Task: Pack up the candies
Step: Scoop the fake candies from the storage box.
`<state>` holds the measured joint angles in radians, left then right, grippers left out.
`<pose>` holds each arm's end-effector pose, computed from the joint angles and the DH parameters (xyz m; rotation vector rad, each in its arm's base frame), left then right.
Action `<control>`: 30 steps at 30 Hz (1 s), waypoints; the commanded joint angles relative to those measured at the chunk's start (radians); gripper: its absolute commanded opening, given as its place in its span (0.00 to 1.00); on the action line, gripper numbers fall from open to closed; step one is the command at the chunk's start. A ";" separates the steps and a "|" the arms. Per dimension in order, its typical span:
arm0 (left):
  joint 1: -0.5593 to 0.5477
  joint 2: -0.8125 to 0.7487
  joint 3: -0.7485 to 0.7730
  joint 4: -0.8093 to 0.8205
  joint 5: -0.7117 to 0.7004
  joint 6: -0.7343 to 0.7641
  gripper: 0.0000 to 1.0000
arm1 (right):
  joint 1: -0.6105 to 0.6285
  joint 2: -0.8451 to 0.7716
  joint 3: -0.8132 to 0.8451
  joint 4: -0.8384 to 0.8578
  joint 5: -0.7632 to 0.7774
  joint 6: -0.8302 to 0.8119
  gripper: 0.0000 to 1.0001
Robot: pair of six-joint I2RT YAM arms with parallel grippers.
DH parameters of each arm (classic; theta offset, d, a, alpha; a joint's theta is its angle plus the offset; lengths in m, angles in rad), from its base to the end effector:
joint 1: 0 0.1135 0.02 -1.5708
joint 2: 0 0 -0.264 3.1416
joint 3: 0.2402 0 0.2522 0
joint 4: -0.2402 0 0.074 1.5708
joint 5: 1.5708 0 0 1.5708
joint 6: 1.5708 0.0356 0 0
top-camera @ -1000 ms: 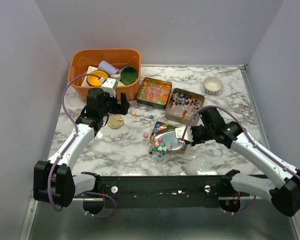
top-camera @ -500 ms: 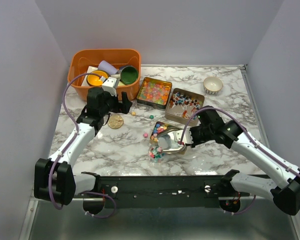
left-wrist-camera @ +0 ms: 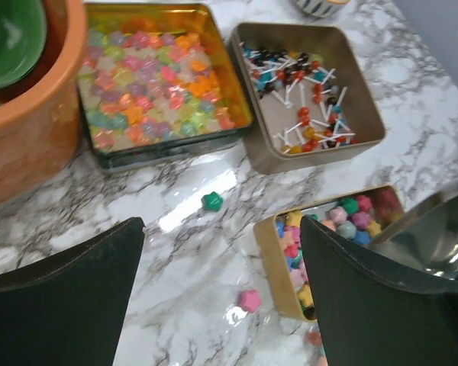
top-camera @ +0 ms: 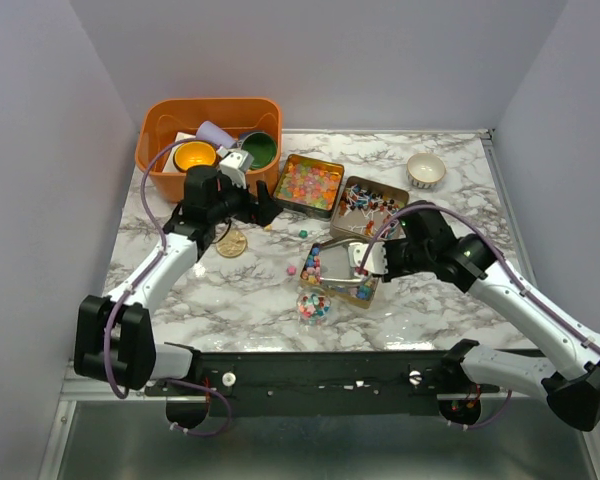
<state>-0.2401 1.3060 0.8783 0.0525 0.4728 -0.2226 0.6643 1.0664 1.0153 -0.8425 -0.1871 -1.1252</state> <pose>0.2847 -0.0864 0.2826 0.3375 1.9506 -0.7631 0.1600 0.1337 0.3071 -1.9552 1.4650 0.0266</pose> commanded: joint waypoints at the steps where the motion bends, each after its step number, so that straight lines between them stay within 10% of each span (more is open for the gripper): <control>1: -0.024 0.085 0.125 0.000 0.232 -0.072 0.90 | -0.008 0.007 0.035 0.089 0.011 0.163 0.01; 10: -0.065 0.203 0.151 0.194 0.451 -0.279 0.18 | -0.014 0.133 0.153 0.194 -0.023 0.281 0.01; 26: -0.114 0.334 0.224 0.109 0.406 -0.224 0.15 | -0.014 0.270 0.442 0.204 -0.110 0.383 0.01; 30: -0.113 0.332 0.289 0.058 0.405 -0.198 0.34 | -0.022 0.270 0.379 0.204 -0.048 0.294 0.01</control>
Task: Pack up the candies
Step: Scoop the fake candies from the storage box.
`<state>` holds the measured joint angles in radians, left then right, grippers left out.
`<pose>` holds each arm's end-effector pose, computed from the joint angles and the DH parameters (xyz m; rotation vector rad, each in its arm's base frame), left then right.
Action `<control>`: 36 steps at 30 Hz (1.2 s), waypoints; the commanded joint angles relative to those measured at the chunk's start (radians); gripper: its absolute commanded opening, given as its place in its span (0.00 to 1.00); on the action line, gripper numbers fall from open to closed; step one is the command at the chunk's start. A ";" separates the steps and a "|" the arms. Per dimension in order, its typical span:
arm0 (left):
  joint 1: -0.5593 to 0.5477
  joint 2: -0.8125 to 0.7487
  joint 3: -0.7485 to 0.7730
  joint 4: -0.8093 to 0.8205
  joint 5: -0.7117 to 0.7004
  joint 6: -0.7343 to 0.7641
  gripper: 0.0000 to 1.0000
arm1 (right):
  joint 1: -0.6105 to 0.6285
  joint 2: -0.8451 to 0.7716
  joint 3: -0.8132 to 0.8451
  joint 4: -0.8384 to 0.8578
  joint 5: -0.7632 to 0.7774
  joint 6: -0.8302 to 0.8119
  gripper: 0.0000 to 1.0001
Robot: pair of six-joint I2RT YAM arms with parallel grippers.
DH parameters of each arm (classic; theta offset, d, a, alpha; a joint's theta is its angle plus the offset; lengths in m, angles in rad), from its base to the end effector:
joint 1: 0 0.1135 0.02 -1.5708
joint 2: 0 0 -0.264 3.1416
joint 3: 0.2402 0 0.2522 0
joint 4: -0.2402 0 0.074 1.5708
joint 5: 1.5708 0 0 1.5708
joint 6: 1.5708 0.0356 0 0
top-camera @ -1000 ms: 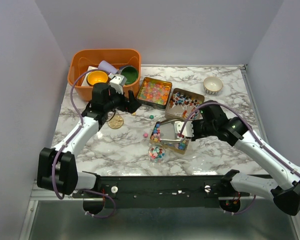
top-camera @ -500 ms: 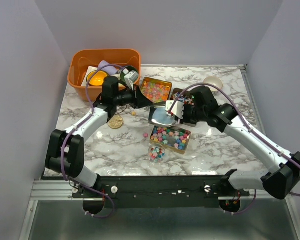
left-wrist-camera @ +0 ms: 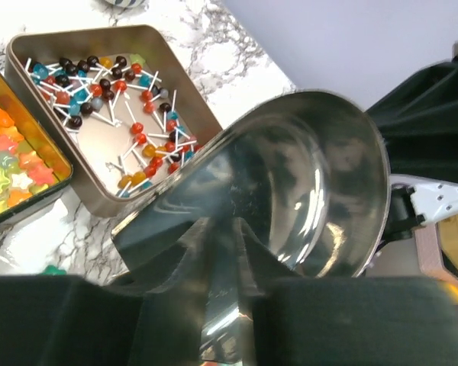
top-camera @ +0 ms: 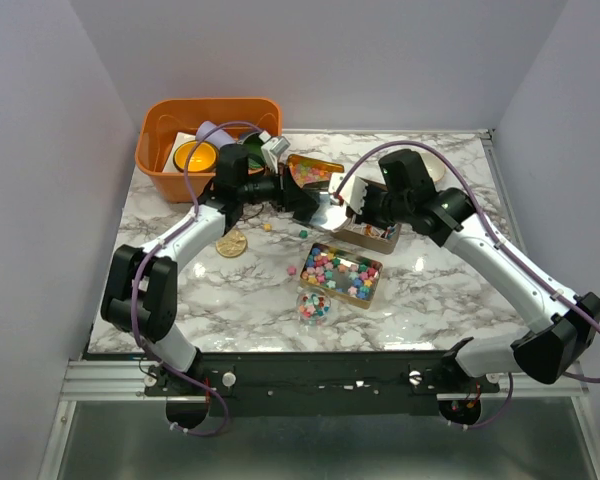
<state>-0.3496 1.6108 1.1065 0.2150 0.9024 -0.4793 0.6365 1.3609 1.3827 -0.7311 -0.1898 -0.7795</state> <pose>0.3344 -0.1516 0.2840 0.5523 1.9070 -1.3888 0.2302 0.1785 0.3661 -1.5492 1.6573 0.1408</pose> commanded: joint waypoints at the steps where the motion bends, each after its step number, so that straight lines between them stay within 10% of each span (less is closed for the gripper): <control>1: 0.000 0.009 0.078 -0.133 -0.037 0.085 0.38 | -0.012 -0.022 -0.005 0.088 -0.015 -0.076 0.01; 9: 0.020 -0.066 0.087 -0.330 -0.184 0.344 0.62 | -0.285 0.187 0.223 -0.149 -0.063 -0.223 0.01; 36: 0.020 0.150 0.193 -0.359 -0.263 0.384 0.62 | -0.443 0.509 0.317 -0.380 0.069 -0.112 0.01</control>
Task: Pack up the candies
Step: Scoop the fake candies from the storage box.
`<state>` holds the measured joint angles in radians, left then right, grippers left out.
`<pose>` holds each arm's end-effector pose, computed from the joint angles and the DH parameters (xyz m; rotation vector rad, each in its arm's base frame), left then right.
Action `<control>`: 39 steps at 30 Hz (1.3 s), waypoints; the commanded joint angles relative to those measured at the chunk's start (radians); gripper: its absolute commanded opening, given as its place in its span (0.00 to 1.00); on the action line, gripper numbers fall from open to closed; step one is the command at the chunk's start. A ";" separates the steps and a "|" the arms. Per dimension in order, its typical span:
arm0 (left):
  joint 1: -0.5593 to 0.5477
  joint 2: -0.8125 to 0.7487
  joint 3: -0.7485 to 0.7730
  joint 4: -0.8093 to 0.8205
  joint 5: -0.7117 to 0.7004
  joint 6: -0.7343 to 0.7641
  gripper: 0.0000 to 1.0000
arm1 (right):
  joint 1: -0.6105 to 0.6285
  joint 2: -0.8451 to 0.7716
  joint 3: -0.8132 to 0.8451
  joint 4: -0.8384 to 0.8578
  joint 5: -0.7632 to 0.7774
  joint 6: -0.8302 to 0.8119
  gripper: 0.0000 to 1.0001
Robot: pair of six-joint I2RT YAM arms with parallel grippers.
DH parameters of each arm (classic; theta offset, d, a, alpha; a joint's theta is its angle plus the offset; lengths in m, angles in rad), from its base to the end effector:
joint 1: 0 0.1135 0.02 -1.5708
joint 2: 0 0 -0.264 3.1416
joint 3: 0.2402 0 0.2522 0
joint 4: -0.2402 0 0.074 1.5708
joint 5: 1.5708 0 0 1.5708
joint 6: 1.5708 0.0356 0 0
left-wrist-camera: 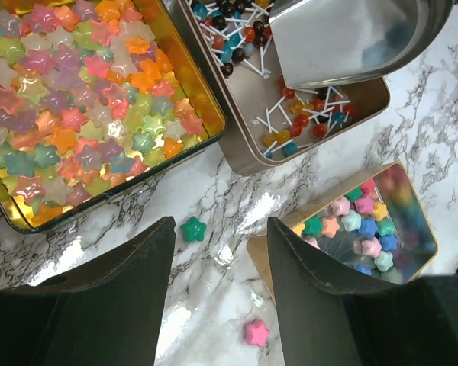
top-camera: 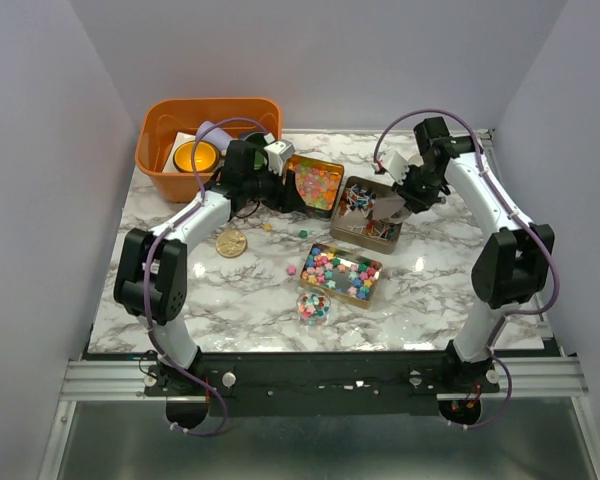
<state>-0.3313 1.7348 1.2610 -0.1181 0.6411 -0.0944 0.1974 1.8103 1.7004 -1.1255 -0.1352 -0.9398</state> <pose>0.3652 -0.1481 0.2584 0.6292 2.0818 -0.9360 0.3606 0.0770 0.2995 -1.5241 2.3261 0.0047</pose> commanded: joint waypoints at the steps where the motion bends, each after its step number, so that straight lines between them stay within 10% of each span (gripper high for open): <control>1: 0.002 0.029 0.041 -0.032 -0.003 0.002 0.62 | -0.003 0.073 0.002 0.023 0.011 0.061 0.01; 29: 0.000 0.204 0.247 -0.256 0.006 0.067 0.62 | -0.018 0.095 -0.312 0.579 -0.181 0.187 0.01; 39: -0.014 0.224 0.256 -0.247 0.000 0.050 0.62 | 0.007 0.195 -0.101 0.412 -0.158 0.113 0.01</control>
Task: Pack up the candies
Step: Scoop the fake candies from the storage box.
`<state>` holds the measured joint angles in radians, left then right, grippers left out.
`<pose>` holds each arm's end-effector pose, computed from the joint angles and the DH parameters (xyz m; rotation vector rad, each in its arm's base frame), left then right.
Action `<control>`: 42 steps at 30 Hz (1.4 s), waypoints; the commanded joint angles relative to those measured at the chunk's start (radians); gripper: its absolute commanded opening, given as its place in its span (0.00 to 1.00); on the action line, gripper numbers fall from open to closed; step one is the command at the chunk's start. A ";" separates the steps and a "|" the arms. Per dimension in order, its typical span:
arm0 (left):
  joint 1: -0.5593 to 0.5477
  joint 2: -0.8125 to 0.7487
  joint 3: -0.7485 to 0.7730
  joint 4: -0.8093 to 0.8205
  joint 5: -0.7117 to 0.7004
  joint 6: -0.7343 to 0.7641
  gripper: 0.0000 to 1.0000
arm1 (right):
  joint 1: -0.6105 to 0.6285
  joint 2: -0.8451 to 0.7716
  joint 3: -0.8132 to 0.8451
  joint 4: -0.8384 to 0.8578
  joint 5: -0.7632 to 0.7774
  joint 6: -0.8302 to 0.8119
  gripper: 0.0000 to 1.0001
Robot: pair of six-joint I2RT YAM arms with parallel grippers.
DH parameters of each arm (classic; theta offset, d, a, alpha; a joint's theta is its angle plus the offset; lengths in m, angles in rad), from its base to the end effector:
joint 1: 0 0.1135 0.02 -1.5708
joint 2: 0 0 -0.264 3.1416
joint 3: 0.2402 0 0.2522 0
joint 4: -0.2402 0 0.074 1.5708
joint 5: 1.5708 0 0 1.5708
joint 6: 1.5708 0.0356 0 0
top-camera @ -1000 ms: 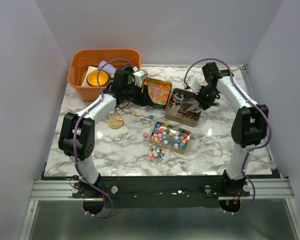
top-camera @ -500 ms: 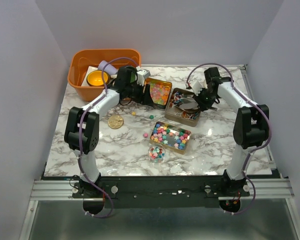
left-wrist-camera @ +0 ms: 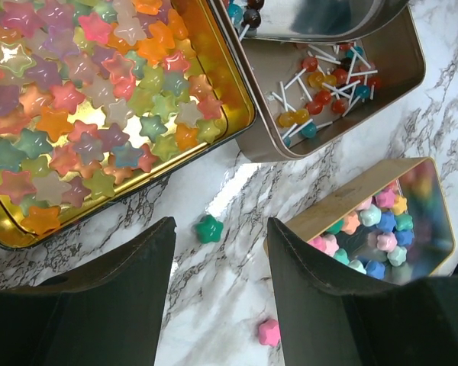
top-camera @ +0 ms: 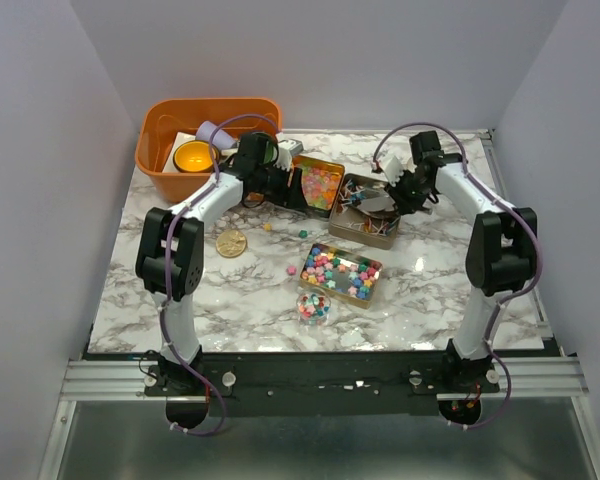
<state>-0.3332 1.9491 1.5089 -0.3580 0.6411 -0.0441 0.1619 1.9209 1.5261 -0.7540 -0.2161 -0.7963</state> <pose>0.4053 -0.1628 0.2353 0.6491 2.2678 -0.9407 0.3978 0.0727 0.2234 -1.2875 2.3439 0.0969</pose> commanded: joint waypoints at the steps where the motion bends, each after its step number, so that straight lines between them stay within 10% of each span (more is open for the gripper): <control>1: -0.013 0.013 0.005 0.004 0.002 -0.002 0.62 | 0.050 0.090 0.080 0.033 -0.075 -0.056 0.01; 42: -0.032 -0.021 -0.013 -0.039 -0.027 0.072 0.62 | -0.013 -0.198 -0.320 0.343 -0.264 0.014 0.01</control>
<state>-0.3634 1.9499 1.5066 -0.3782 0.6380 -0.0021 0.1570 1.7950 1.2407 -0.4721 -0.4103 -0.8089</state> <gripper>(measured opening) 0.621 0.288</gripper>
